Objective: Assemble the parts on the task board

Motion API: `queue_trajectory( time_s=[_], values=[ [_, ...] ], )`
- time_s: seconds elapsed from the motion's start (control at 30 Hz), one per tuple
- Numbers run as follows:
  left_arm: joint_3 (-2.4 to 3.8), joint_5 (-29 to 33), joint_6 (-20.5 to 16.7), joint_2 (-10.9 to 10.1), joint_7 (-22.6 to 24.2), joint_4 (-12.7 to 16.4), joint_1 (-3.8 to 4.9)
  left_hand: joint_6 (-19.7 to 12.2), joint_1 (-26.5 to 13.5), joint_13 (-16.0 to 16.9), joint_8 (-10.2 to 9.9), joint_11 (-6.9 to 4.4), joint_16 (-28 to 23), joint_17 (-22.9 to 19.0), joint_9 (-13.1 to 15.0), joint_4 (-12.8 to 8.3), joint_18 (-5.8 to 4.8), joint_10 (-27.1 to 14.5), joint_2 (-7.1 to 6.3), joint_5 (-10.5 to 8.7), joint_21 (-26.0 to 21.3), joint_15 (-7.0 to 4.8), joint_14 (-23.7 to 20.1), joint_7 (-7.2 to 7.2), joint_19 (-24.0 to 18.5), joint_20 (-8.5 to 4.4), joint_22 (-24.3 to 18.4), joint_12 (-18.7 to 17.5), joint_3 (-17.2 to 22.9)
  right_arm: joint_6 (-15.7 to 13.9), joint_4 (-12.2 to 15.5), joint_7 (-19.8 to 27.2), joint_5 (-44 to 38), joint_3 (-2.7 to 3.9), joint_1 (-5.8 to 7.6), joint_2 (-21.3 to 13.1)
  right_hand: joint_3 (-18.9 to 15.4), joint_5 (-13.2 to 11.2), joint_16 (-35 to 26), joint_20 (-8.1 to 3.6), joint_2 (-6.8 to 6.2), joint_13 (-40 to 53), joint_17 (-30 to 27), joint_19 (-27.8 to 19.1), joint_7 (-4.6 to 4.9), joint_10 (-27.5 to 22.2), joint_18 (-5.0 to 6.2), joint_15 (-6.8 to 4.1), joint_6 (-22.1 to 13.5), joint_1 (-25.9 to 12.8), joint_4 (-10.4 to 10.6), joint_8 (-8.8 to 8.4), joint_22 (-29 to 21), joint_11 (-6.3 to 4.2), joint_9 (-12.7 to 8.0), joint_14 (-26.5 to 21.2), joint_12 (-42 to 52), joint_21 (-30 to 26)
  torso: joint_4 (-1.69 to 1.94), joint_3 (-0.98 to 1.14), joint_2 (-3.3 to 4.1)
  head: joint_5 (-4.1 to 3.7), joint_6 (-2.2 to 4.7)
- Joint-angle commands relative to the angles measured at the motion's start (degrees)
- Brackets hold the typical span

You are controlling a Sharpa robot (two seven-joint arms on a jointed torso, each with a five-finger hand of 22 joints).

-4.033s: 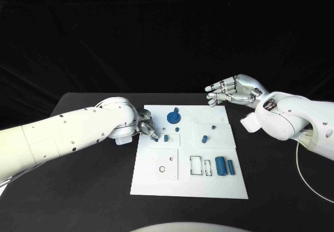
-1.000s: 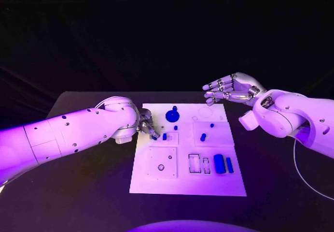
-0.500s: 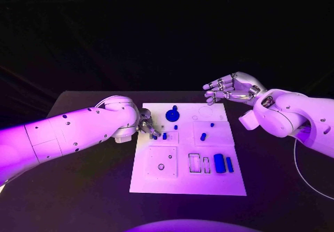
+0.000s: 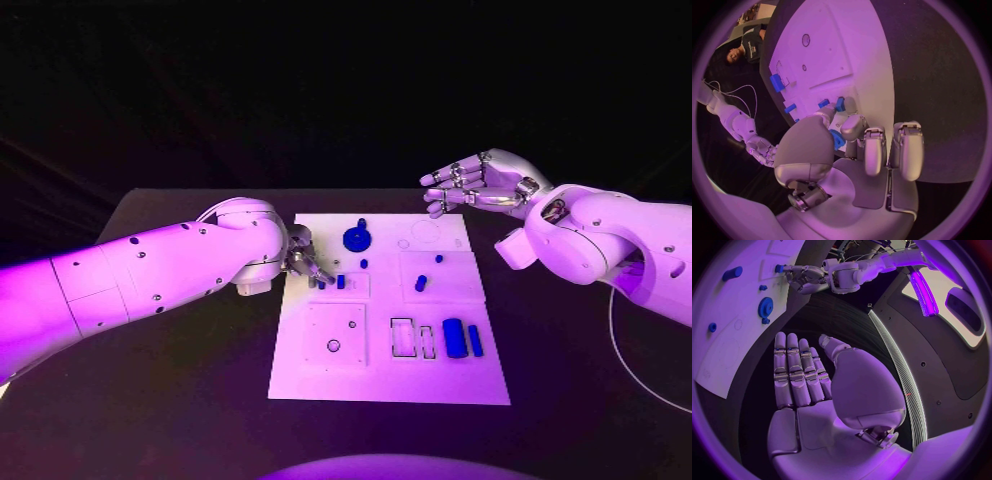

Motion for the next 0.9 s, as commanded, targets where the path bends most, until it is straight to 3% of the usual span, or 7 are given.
queue_trajectory(
  time_s=[0.03, 0.17, 0.3, 0.4, 0.53, 0.9],
  values=[
    [0.0, -0.3, 0.79, 0.09, -0.26, -0.04, 0.01, 0.25, 0.07, 0.09, 0.08, -0.04, 0.17, 15.07, 0.11, 0.29, -0.71, 0.33, 0.86, -1.27, 0.34, -0.28, 6.14, 0.31, 5.96, -0.29, 15.09, 0.13, -1.15, 0.83, 0.11, 0.5, -0.1, 0.01, -0.02, 0.0, -0.1, 0.22, -0.23, 0.05, 0.1, -0.05, -0.07, 0.4, 0.0, -0.27, 0.17, -0.22, -0.2, -0.53, -0.28, -0.1, -0.08, -0.1, -0.05, -0.12, -0.03, -0.25, 0.06, -0.02, 0.01, -0.01, -0.07],
    [0.0, -0.3, 0.33, 0.05, -0.22, 0.04, 0.01, 0.26, 0.46, 0.16, 0.03, -0.03, 0.17, 15.07, 0.15, 1.04, -0.71, 0.33, 1.44, -3.74, 0.34, -0.28, 6.14, 0.31, 5.96, -0.3, 15.09, 0.12, -3.02, 0.85, 0.07, 0.52, -0.1, 0.01, -0.02, 0.02, -0.1, 0.22, -0.23, 0.05, 0.1, -0.05, -0.07, 0.4, 0.0, -0.27, 0.17, -0.22, -0.2, -0.53, -0.28, -0.1, -0.08, -0.1, -0.05, -0.12, -0.03, -0.25, 0.04, -0.03, 0.0, 0.01, -0.04],
    [0.03, -0.03, -0.97, -0.08, -0.11, 0.27, 0.0, 0.28, 0.17, 0.2, 0.02, -0.02, 0.17, 15.07, 0.18, 2.02, -0.71, 0.33, 1.63, -4.86, 0.34, -0.28, 6.14, 0.32, 5.96, -0.29, 15.09, 0.11, -4.73, 0.89, 0.0, 0.54, -0.09, 0.01, -0.02, 0.06, -0.16, 0.24, -0.24, 0.07, 0.08, -0.05, -0.11, 0.42, 0.02, -0.29, 0.16, -0.2, -0.23, -0.67, -0.23, -0.1, -0.14, -0.08, -0.05, -0.15, -0.03, -0.33, 0.0, -0.06, 0.03, 0.01, 0.02],
    [0.06, 0.93, -3.05, -0.3, 0.08, 0.6, 0.0, 0.3, -0.16, 0.19, 0.02, -0.03, 0.17, 15.07, 0.22, 2.98, -0.71, 0.32, 1.71, -5.66, 0.34, -0.29, 6.14, 0.32, 5.96, -0.3, 15.09, 0.06, -6.44, 0.94, -0.08, 0.55, -0.08, 0.01, -0.02, 0.12, -0.16, 0.24, -0.24, 0.07, 0.08, -0.05, -0.11, 0.42, 0.02, -0.29, 0.16, -0.2, -0.23, -0.67, -0.23, -0.1, -0.14, -0.08, -0.05, -0.15, -0.03, -0.33, -0.02, -0.06, 0.03, -0.02, 0.03],
    [0.2, 2.4, -6.03, -0.86, 0.37, 1.26, 0.0, 0.26, -0.77, -0.01, 0.05, -0.02, 0.17, 15.07, 0.32, 4.09, -0.71, 0.23, 2.34, -8.47, 0.34, -0.28, 6.14, 0.35, 5.96, -0.34, 15.09, -0.18, -9.75, 1.01, -0.17, 0.56, -0.08, 0.01, -0.02, 0.19, -0.16, 0.24, -0.24, 0.07, 0.08, -0.05, -0.11, 0.42, 0.02, -0.29, 0.16, -0.2, -0.23, -0.67, -0.23, -0.1, -0.14, -0.08, -0.05, -0.15, -0.03, -0.33, 0.01, -0.03, 0.02, -0.03, 0.0],
    [1.7, 4.01, -9.18, -3.32, 0.52, 3.68, 0.15, 0.01, -1.19, -0.65, -0.03, 0.03, 0.17, 15.07, 0.33, 4.12, -0.54, -0.06, 2.96, -8.72, -0.36, -0.31, 6.14, 0.42, 5.72, -0.34, 14.73, -0.78, -11.24, 1.08, -0.39, 0.58, -0.07, 0.01, -0.03, 0.34, -0.16, 0.24, -0.24, 0.07, 0.08, -0.05, -0.11, 0.42, 0.02, -0.29, 0.16, -0.2, -0.23, -0.67, -0.23, -0.1, -0.14, -0.08, -0.05, -0.15, -0.03, -0.33, 0.08, -0.02, 0.0, -0.06, 0.15]
  ],
)
